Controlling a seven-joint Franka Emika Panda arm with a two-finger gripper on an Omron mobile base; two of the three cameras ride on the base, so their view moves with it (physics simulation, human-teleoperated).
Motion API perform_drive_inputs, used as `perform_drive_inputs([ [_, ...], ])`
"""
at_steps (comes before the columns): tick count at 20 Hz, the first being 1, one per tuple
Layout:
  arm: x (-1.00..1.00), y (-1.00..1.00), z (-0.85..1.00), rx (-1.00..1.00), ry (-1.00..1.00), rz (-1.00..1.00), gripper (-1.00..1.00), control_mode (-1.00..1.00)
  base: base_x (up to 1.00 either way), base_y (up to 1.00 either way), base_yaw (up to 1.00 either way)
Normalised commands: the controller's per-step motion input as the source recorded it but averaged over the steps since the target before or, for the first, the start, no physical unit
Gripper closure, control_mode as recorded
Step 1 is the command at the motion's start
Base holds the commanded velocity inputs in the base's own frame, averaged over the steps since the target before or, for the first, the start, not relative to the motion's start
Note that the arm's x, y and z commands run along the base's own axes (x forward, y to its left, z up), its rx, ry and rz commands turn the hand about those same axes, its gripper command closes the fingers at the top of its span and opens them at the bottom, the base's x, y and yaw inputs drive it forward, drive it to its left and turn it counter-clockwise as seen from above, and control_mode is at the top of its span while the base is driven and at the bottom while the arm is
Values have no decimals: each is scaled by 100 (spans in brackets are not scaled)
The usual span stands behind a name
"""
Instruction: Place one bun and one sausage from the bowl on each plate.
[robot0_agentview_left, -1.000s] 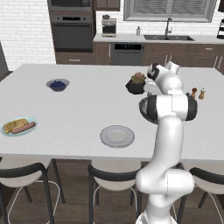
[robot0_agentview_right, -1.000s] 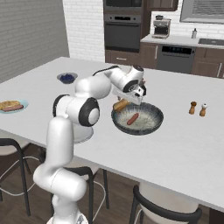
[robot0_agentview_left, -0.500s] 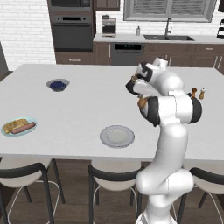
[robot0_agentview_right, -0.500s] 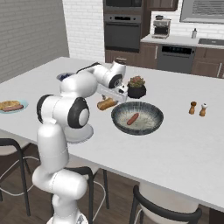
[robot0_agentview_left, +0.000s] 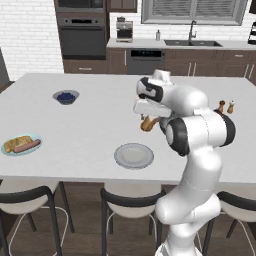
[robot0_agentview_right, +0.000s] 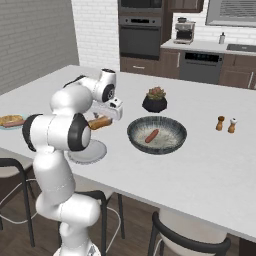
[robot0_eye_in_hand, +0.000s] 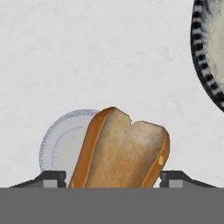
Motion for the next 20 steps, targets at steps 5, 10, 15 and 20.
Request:
perform_drive_inputs([
  [5, -68, 40, -52, -2, 0, 0, 100, -100, 0, 0, 0],
  [10, -30, 36, -45, -6, 0, 0, 100, -100, 0, 0, 0],
  [15, -15, 38, -33, -8, 0, 0, 100, -100, 0, 0, 0],
  [20, 1, 10, -18, -4, 0, -1, 100, -100, 0, 0, 0],
])
